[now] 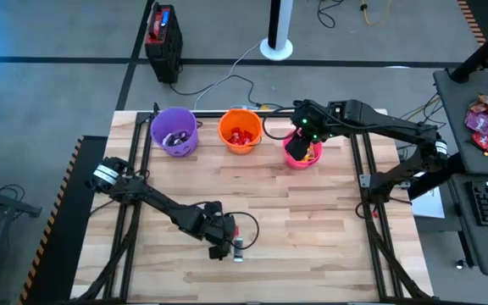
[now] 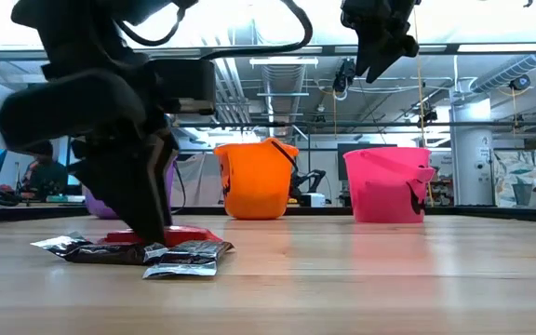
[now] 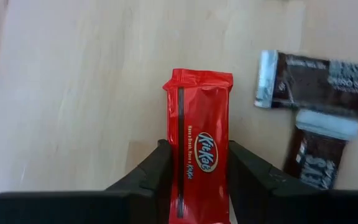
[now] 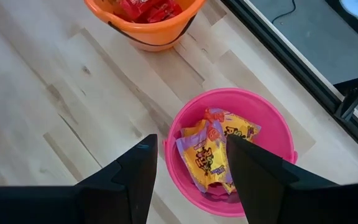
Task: Sort candy by brand, put in halloween buckets
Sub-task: Put the red candy into the orange bucket
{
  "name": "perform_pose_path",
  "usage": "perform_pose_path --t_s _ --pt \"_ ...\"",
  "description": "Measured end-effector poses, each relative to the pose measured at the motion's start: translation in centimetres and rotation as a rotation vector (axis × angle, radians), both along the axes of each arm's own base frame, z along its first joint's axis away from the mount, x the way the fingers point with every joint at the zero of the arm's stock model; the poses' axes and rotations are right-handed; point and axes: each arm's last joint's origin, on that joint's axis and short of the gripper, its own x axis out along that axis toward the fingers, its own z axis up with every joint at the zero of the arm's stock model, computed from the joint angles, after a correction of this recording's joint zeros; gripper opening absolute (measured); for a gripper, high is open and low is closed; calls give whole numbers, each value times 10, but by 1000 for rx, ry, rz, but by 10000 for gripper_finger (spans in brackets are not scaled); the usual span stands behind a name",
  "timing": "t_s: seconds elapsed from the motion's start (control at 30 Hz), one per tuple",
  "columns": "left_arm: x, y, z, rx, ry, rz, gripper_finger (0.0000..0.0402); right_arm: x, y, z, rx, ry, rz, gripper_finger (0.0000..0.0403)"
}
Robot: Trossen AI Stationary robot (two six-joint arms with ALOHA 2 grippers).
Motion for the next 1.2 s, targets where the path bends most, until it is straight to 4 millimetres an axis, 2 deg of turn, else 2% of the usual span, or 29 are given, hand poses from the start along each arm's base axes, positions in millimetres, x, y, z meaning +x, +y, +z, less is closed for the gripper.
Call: perform_pose_path --t_s 0.27,0.4,0.53,0.7,0.87,1.03,1.2 --pt "3 -1 14 10 32 -16 98 0 0 -1 -6 9 21 185" --pt "4 -1 48 34 55 -52 93 0 0 -1 -8 11 28 185" --pt "2 17 84 76 55 -43 87 0 0 -1 -10 12 31 185" --pt "-2 65 131 150 -104 64 72 0 0 -1 -10 13 31 185" --pt "-9 137 166 210 -280 205 72 0 0 -1 -9 11 28 185" --pt "-20 213 181 232 -379 360 73 0 0 0 -3 1 13 185" --pt "-19 275 177 101 -444 373 73 1 0 0 17 -16 -32 185"
